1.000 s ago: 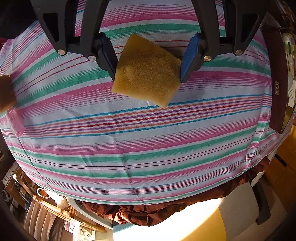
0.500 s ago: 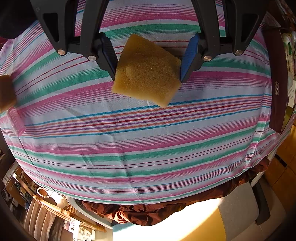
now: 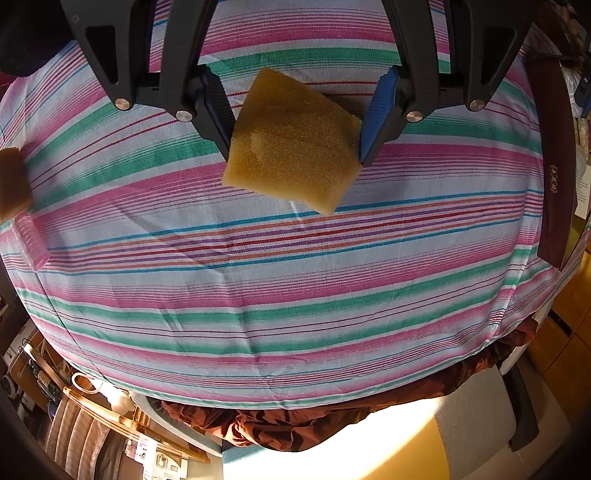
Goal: Organize objects
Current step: 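Drop the plastic bundle into the tray with the left gripper while the right holds sponge, then carry the yellow sponge into the gold tray and open the right gripper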
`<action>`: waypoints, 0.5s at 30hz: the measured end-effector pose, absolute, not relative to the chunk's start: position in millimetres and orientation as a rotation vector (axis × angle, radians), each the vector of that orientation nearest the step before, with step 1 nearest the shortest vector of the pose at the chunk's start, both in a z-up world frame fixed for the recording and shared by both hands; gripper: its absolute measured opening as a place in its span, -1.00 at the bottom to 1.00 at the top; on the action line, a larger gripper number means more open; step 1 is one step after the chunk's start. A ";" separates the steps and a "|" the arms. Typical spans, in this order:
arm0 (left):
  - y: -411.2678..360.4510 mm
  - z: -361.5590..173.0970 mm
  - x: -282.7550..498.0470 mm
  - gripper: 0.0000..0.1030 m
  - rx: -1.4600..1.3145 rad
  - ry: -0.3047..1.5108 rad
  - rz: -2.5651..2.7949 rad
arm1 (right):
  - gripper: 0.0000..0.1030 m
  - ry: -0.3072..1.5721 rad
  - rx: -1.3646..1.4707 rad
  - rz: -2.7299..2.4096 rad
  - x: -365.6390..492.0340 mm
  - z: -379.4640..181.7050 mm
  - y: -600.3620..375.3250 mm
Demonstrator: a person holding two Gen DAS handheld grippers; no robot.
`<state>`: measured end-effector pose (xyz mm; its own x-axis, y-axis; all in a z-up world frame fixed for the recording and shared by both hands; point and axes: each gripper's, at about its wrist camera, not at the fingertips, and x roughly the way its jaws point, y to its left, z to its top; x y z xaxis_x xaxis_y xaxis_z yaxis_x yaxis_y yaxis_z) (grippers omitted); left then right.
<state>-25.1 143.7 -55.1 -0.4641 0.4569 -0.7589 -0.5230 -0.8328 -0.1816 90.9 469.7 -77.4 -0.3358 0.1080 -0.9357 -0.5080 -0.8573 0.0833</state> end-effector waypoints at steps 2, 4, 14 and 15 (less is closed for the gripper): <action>141.2 -51.5 -22.2 -0.05 -1.134 0.104 2.289 | 0.25 0.514 -1.523 2.234 91.1 -77.5 469.3; 137.0 -46.0 -19.0 -0.05 -1.113 0.095 2.300 | 0.25 0.513 -1.523 2.234 91.8 -77.0 469.8; 110.7 -6.8 -13.7 0.07 -1.015 0.060 2.423 | 0.25 0.438 -1.558 2.333 93.1 -65.3 443.2; 107.1 -3.8 -13.4 0.08 -1.010 0.060 2.440 | 0.25 0.424 -1.558 2.358 92.0 -61.2 434.1</action>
